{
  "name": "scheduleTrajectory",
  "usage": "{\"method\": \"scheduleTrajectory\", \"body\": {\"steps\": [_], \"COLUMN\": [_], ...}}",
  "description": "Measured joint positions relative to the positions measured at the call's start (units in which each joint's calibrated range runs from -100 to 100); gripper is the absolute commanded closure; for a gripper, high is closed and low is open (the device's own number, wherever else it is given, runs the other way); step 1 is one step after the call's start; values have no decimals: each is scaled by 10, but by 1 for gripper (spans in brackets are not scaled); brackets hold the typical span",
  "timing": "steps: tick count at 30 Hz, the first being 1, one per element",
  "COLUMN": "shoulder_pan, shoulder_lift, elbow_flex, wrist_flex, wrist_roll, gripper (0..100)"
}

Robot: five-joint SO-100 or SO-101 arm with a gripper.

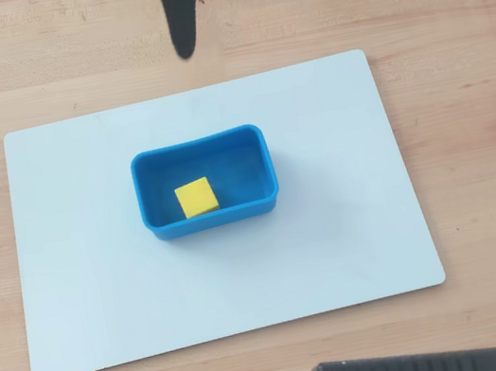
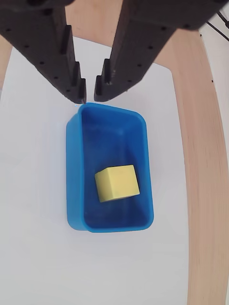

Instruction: Pick up yellow cube and drop it in the blue rectangular bin

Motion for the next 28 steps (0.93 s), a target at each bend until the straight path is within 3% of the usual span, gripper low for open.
{"method": "scheduleTrajectory", "body": {"steps": [17, 28], "shoulder_pan": [-5, -26], "shoulder_lift": [-406, -572], "elbow_flex": [448, 626], "wrist_flex": [-175, -195], "wrist_roll": [12, 13], "gripper": [100, 100]}}
